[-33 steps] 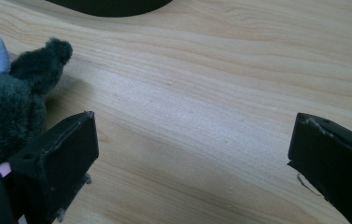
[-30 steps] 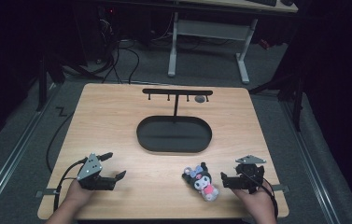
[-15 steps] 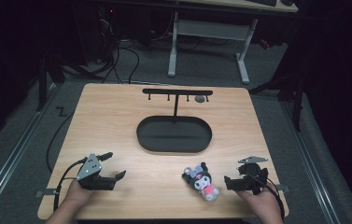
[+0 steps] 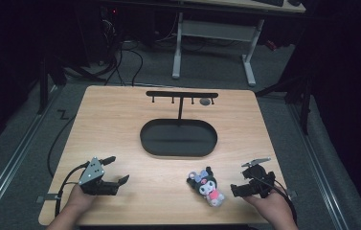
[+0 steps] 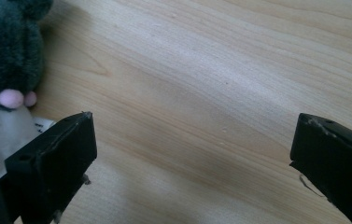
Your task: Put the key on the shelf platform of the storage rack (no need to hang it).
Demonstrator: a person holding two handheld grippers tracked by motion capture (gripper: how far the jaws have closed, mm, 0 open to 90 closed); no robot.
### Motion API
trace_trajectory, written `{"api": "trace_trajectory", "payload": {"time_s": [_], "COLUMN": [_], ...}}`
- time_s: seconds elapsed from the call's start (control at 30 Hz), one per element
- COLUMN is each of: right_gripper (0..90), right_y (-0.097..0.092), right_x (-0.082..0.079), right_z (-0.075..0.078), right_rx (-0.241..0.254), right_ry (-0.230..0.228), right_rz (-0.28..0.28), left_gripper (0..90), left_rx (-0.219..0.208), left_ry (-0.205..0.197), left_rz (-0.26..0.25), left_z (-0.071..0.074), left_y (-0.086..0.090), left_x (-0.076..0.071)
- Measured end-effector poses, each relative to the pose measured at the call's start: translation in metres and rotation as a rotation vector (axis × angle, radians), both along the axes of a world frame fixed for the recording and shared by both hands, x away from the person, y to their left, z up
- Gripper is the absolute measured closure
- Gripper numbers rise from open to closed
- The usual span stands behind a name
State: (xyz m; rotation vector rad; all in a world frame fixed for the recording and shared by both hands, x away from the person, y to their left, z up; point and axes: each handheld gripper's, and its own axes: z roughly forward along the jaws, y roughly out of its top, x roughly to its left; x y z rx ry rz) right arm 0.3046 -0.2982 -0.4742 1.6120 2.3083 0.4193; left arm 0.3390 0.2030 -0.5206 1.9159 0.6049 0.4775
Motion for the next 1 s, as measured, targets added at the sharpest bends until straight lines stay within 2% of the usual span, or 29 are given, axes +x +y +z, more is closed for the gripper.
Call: {"api": "trace_trajectory", "payload": {"time_s": [0.1, 0.17, 0.2, 0.37, 0.47, 0.63, 0.77, 1.0], "right_gripper": [0.4, 0.4, 0.4, 0.2, 0.2, 0.1, 0.1, 0.1], "right_y": [0.002, 0.003, 0.005, 0.010, 0.012, 0.015, 0.018, 0.034], "right_x": [0.004, 0.005, 0.007, 0.010, 0.011, 0.010, 0.010, 0.006], "right_z": [0.002, 0.002, 0.003, 0.007, 0.011, 0.013, 0.016, 0.038], "right_rx": [0.003, -0.004, -0.007, -0.049, -0.054, -0.033, -0.041, -0.019], "right_ry": [0.039, 0.042, 0.061, 0.087, 0.095, 0.103, 0.098, 0.066], "right_rz": [0.002, 0.009, 0.014, 0.045, 0.049, 0.052, 0.066, 0.093], "left_gripper": [15.4, 15.4, 15.4, 15.4, 15.4, 15.4, 15.4, 15.4], "left_rx": [-0.002, -0.003, 0.002, 0.005, 0.002, 0.004, 0.003, 0.004], "left_ry": [0.004, 0.003, -0.004, -0.002, -0.003, -0.002, -0.002, -0.002], "left_rz": [0.004, 0.004, -0.003, -0.001, 0.000, 0.003, 0.004, 0.002], "left_z": [0.000, 0.000, 0.000, 0.000, 0.000, 0.000, 0.000, 0.000], "left_y": [0.000, 0.000, 0.000, 0.000, 0.000, 0.000, 0.000, 0.000], "left_x": [0.000, 0.000, -0.001, -0.001, -0.001, -0.001, 0.000, -0.001]}}
